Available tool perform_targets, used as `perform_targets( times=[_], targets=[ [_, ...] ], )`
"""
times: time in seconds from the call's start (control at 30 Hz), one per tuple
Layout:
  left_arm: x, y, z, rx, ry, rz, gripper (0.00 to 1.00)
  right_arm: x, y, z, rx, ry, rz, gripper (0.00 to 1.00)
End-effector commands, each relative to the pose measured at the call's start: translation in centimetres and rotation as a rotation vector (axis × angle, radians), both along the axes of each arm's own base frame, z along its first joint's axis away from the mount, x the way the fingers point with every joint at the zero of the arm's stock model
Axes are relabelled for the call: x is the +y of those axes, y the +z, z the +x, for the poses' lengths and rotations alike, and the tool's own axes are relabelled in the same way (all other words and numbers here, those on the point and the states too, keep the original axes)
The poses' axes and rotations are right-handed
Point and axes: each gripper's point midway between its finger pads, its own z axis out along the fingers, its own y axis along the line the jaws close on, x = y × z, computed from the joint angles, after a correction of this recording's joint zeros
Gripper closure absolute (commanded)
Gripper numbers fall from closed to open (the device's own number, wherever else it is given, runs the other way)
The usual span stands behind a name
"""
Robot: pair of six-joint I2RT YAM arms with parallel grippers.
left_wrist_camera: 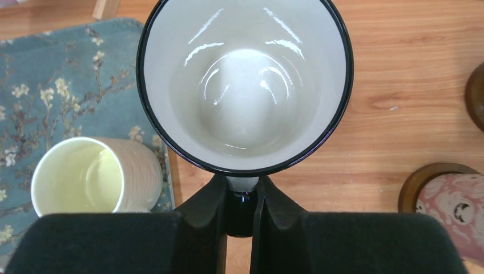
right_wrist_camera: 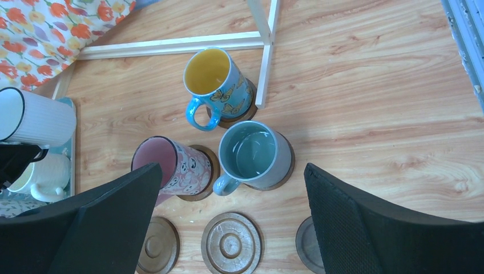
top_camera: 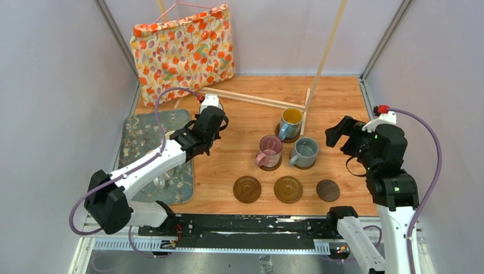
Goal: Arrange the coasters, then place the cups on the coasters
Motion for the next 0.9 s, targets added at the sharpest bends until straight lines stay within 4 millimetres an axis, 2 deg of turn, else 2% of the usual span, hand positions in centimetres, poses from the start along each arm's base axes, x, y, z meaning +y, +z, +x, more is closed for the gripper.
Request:
perform_targets(
  times=[0.0,0.2,0.43,0.6,0.63,0.87],
  targets=[
    [-1.0,6.6,1.0,-0.156,-0.029,-0.063,1.0,0.4,2.1,-0.5,-0.058,0.009,0.024,0.0],
    [-2.4,9.4,0.6,-0.199,-0.129,-0.079,1.0,0.2,3.4,-1.1,-0.084,-0.002,0.028,0.0],
    [-5.8,13.1,-0.3,-0.247,-0.286,-0.094,1.0,-0.4,5.6,-2.3,-0.149,-0.029,0.028,0.0],
    [-9.0,15.4,-1.5,-0.263,-0.428,-0.133,1.0,-0.8,8.7,-3.7,-0.234,-0.041,0.035,0.0],
    [-9.6,15.6,-1.8,-0.264,-0.453,-0.14,1.0,-1.4,9.4,-4.0,-0.257,-0.074,0.03,0.0],
    [-15.0,18.1,-4.6,-0.272,-0.687,-0.219,1.0,-2.6,13.8,-7.4,-0.406,-0.136,0.066,0.0]
  ],
)
